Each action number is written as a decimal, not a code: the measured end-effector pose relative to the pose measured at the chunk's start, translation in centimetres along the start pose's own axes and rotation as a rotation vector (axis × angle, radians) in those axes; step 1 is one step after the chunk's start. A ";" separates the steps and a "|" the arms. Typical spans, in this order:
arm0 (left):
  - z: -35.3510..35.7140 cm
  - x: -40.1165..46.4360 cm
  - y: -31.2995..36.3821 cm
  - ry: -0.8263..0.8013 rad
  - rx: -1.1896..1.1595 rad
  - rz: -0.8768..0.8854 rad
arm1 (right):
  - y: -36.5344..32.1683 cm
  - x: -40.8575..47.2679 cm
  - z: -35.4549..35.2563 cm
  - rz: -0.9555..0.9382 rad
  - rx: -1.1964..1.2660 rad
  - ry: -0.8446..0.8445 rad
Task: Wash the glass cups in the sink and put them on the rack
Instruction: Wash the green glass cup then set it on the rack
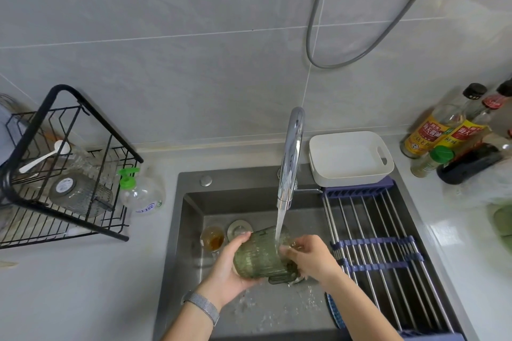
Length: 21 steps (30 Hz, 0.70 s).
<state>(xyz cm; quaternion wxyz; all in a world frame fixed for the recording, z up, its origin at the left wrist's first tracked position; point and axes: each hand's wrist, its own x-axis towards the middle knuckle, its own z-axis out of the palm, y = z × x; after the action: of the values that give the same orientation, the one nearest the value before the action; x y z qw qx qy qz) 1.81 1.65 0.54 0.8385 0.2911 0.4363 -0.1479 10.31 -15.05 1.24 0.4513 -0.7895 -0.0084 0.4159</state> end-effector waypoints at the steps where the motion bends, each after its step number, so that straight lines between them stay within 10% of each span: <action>1: 0.1 0.0 0.0 -0.013 0.008 0.004 | 0.2 0.2 0.1 0.001 -0.021 0.050; 12: 1.6 -0.2 1.1 0.117 0.456 0.443 | 1.3 0.1 2.5 0.370 1.039 -0.147; 21: 2.9 -0.7 0.8 0.272 0.932 0.935 | -0.6 -0.8 3.2 0.269 1.456 -0.297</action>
<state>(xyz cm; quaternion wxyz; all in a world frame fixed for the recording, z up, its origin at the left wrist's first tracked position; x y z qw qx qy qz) 3.73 0.48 2.72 0.5383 0.7969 0.2567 0.0958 7.86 -12.73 1.44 0.7984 -0.2215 0.3044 0.4700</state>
